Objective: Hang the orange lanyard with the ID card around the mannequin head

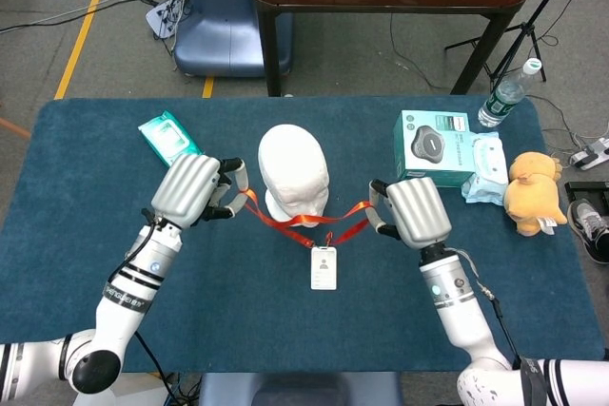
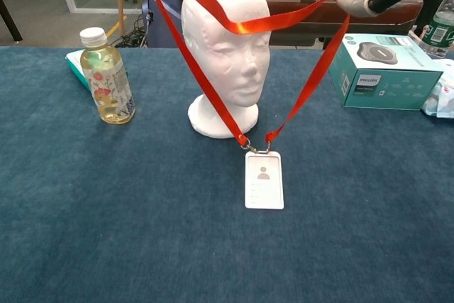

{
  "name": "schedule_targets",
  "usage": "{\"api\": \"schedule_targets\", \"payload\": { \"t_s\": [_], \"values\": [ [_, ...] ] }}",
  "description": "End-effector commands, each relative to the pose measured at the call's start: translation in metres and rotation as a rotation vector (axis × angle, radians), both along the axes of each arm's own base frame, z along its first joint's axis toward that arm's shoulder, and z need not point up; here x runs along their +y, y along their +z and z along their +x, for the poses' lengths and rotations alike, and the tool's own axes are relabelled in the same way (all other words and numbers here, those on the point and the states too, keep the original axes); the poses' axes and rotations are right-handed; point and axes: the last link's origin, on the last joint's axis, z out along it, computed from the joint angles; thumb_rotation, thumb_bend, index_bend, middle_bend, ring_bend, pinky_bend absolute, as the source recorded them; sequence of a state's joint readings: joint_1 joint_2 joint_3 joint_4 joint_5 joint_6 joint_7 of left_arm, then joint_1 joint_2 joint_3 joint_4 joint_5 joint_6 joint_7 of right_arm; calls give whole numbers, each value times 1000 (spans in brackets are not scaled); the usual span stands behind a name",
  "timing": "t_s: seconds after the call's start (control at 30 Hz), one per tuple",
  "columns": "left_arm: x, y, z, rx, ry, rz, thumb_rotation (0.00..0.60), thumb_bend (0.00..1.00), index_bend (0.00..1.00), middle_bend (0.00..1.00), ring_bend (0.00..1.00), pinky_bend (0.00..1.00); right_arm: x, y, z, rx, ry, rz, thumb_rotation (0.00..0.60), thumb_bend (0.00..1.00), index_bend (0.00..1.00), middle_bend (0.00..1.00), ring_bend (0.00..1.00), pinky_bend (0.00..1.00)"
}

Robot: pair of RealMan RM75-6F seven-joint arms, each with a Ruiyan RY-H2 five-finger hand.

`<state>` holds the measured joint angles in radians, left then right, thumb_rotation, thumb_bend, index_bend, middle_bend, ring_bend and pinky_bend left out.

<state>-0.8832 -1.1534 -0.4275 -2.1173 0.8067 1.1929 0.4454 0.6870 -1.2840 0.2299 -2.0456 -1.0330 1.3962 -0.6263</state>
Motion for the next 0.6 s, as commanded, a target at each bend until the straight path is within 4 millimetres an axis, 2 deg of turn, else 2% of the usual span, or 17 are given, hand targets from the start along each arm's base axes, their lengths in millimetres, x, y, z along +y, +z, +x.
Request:
{"api": "schedule_targets", "payload": {
  "t_s": [0.03,0.33,0.6],
  "values": [
    [9,1,7,6,3,12,600,330,592,994,1000,1000,-4,2,-1,-16,-9,-14,600,390,606,996,941,1000],
    [33,3,17,17,54,46,600,330,592,994,1000,1000,-21,4,5,-61,-40,-46,600,390,606,995,941,1000],
    [54,5,15,-8,115,68,600,329,592,994,1000,1000,-36,5,4,-97,-89,-73,600,391,606,995,941,1000]
  ]
}}
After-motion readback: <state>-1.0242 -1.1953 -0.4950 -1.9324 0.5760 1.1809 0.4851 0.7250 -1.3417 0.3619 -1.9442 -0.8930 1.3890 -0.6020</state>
